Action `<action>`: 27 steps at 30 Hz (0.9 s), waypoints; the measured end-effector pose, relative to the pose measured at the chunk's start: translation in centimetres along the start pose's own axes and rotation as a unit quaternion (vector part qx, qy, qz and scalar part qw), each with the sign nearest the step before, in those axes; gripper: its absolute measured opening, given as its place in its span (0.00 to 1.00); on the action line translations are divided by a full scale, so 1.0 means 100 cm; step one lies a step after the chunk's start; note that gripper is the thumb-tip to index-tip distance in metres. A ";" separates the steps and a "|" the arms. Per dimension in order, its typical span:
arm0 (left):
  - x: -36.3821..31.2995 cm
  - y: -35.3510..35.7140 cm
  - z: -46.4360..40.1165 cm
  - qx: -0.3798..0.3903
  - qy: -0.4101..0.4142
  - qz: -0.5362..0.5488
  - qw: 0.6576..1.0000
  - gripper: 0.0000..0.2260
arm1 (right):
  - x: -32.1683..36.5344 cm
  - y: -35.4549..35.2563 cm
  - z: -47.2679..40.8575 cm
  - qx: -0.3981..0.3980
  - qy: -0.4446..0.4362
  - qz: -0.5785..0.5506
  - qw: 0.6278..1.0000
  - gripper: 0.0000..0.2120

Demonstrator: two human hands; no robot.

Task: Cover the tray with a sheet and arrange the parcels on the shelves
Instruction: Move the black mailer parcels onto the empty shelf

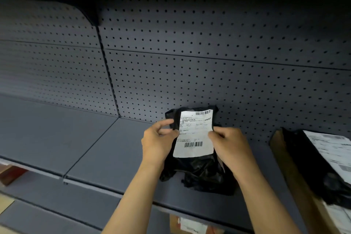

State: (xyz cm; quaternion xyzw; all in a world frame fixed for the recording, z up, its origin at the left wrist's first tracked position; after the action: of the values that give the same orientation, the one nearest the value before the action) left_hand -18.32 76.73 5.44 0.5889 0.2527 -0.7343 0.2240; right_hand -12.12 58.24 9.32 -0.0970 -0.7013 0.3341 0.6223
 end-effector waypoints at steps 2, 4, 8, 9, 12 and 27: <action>-0.012 -0.029 -0.012 0.005 0.026 0.021 0.999 0.11 | 0.022 0.020 -0.001 -0.008 -0.008 -0.004 1.000 0.13; -0.022 -0.064 -0.028 0.024 0.051 0.019 0.998 0.11 | 0.043 0.046 -0.003 -0.018 -0.012 -0.028 0.999 0.13; -0.035 -0.142 -0.060 0.029 0.086 -0.017 0.996 0.13 | 0.094 0.110 -0.009 -0.031 -0.015 -0.052 0.998 0.14; -0.036 -0.159 -0.067 0.027 0.089 -0.025 0.995 0.14 | 0.104 0.125 -0.012 -0.027 -0.014 -0.055 0.998 0.15; -0.034 -0.212 -0.092 0.016 0.084 -0.049 0.995 0.14 | 0.137 0.173 -0.020 -0.012 -0.010 -0.068 0.998 0.15; -0.002 -0.356 -0.163 -0.072 0.065 -0.183 0.978 0.15 | 0.197 0.345 -0.043 0.109 0.017 -0.100 0.989 0.15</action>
State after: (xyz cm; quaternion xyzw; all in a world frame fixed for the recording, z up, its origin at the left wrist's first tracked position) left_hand -28.31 114.57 6.52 0.5613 0.4225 -0.7029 0.1111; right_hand -21.79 96.77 4.87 0.0364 -0.6559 0.3426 0.6716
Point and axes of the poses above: each hand's wrist, its own z-axis away from the middle knuckle, its own y-axis out of the palm, x = y × z, the point moved 4 cm from there along -z, towards the middle knuckle, and after that the axes turned 6 degrees about x, right-handed, at the moved point
